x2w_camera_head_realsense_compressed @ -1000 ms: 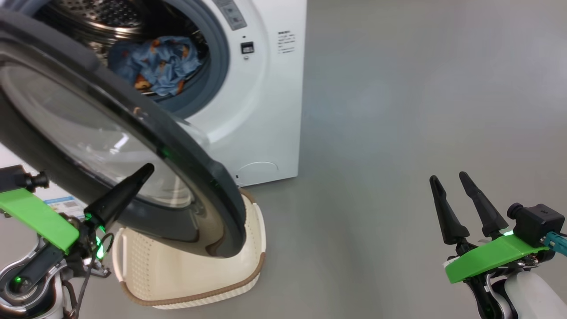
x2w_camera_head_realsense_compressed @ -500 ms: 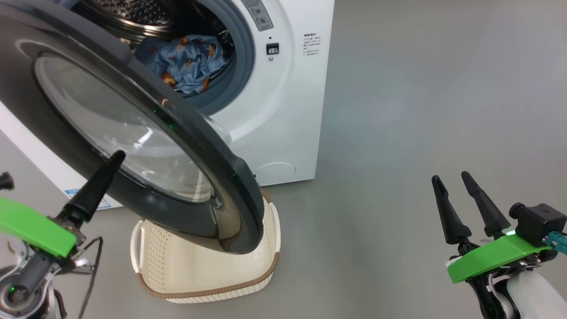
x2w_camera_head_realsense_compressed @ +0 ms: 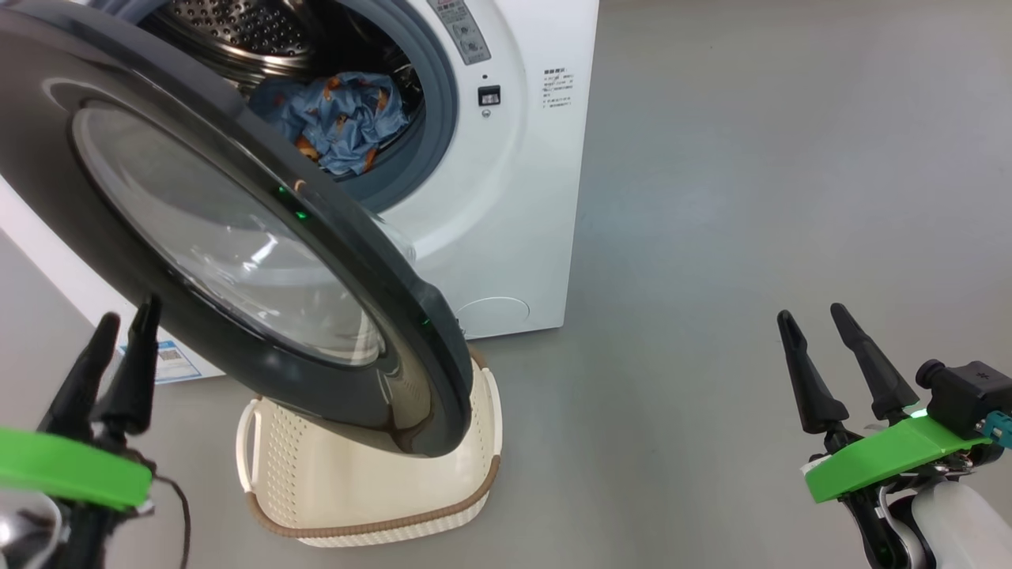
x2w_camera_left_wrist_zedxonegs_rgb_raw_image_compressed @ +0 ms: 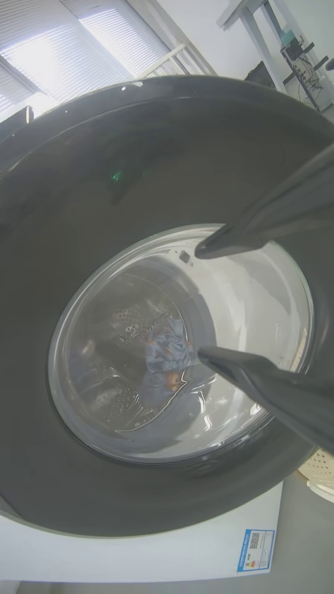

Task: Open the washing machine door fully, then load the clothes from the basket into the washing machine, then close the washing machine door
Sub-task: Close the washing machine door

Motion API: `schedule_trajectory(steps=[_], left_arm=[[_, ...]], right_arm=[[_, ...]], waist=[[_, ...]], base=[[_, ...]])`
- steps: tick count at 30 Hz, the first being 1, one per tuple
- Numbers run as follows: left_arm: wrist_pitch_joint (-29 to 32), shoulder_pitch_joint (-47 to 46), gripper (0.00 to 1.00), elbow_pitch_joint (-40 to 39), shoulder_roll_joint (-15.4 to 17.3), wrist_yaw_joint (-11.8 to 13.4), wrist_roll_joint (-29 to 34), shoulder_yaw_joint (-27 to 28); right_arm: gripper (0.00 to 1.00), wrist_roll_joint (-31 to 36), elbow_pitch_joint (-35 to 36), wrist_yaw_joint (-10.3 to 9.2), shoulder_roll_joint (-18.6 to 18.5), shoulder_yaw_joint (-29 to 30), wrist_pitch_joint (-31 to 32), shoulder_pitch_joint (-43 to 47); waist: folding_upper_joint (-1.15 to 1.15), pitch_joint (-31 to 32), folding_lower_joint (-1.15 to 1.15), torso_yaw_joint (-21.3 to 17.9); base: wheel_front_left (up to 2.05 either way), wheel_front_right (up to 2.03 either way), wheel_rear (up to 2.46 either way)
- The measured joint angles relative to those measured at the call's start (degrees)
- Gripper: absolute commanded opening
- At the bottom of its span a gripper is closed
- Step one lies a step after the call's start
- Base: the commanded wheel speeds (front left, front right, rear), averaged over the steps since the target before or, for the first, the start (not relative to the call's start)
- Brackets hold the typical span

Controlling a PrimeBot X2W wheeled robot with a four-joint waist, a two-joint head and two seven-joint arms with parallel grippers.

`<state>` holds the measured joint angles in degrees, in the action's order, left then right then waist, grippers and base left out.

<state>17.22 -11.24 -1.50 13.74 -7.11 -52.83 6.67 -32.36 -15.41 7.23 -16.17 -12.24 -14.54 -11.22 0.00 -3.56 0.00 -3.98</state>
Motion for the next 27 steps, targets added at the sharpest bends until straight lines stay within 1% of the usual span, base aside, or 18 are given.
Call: schedule_trajectory(steps=[5,8,12,14,17,22,27], left_arm=[[-12.0,3.1,1.0,2.1,2.0,0.0,5.8,-3.3],[-17.9,4.2,1.0,4.6,2.1,0.0,7.0,-5.2],[-23.8,5.9,1.0,8.7,3.2,-0.3,13.4,-8.0],[-26.2,6.2,1.0,10.5,3.0,-0.3,15.2,-9.2],[-29.1,6.5,1.0,12.3,3.1,0.2,19.5,-10.3],[-30.9,6.6,1.0,14.0,2.4,0.6,20.8,-9.9],[-31.4,6.8,1.0,14.7,1.7,0.6,21.9,-8.1]], right_arm=[[1.0,0.0,0.1,0.0,-0.1,0.2,0.0,0.0],[1.0,0.0,0.1,0.0,-0.2,0.2,0.0,0.0],[1.0,0.0,0.1,0.0,-0.2,0.1,0.0,0.0],[1.0,0.0,0.1,0.0,-0.2,-0.1,0.0,0.0],[1.0,0.0,0.1,0.0,-0.2,-0.2,0.0,0.0],[1.0,0.0,0.1,0.0,-0.3,-0.2,0.0,0.0],[1.0,0.0,0.6,0.0,-0.3,0.5,0.0,0.0]], waist=[[0.0,-0.1,0.0,-0.1],[0.0,0.1,0.0,-0.2],[0.0,0.4,0.0,-0.5],[0.0,0.6,0.0,-0.7],[0.0,0.9,0.0,-1.1],[0.0,0.9,0.0,-1.5],[0.0,0.4,0.0,-1.6]], base=[[0.0,0.0,0.0],[0.0,0.0,0.0],[0.0,0.0,0.0],[0.0,0.0,0.0],[0.0,0.0,0.0],[0.0,0.0,0.0],[0.0,0.0,0.0]])
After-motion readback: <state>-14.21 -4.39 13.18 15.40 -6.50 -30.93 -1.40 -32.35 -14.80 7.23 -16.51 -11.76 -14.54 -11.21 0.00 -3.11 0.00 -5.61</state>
